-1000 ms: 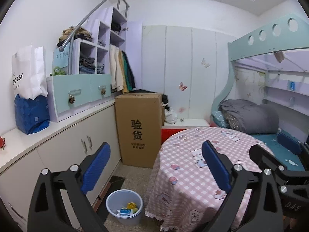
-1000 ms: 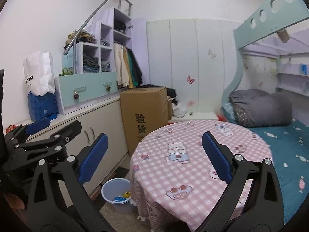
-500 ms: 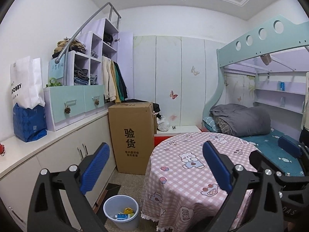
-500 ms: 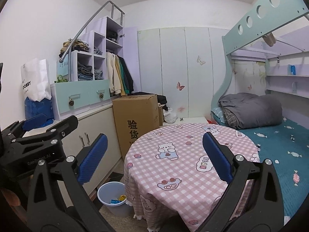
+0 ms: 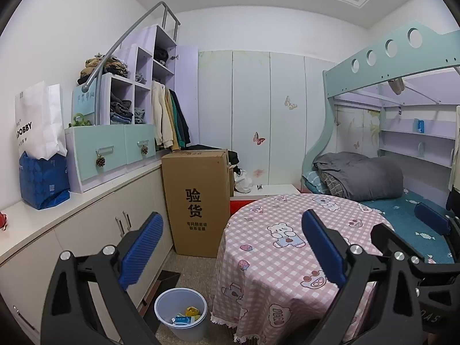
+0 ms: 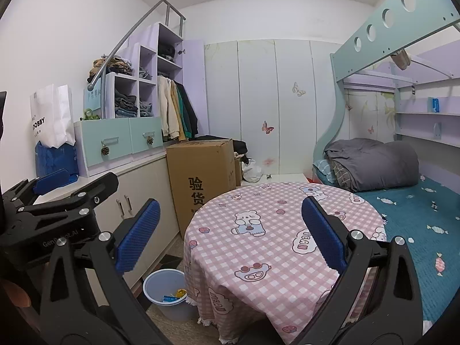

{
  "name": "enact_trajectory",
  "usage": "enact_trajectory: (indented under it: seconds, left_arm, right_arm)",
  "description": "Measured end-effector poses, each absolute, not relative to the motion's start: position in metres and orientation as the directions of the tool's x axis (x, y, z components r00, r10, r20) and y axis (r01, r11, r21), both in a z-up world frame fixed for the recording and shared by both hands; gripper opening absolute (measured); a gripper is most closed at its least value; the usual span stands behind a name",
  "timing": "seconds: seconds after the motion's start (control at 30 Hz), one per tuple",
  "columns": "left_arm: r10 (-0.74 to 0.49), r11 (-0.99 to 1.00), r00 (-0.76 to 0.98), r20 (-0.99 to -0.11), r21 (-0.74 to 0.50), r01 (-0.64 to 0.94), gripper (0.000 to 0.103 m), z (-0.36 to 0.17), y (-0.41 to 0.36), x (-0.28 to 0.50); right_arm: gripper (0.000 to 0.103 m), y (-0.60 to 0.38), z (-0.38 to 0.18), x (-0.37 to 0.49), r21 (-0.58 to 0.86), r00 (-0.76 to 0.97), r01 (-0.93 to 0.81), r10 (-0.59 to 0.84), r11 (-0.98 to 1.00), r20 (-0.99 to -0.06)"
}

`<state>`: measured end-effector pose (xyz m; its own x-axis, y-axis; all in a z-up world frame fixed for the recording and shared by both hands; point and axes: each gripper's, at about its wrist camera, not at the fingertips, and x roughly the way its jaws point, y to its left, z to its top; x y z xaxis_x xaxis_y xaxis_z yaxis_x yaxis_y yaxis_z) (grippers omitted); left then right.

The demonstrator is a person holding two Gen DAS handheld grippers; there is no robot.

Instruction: Collect trash

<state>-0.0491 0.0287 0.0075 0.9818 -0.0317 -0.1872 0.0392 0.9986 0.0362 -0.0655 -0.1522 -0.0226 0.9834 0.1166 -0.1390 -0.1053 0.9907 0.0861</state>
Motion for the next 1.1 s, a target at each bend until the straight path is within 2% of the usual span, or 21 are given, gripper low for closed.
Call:
enact_trajectory:
  seconds: [1.1]
  left_arm:
    - [-0.023,0.999,0.979,-0.203,0.027,0.029,0.095,-0.004,0.029,-0.044]
  right_arm:
    - [0.097,-0.147,-0.032,-0.058,0.092,0.978,-0.111,0.125,0.99,-0.166]
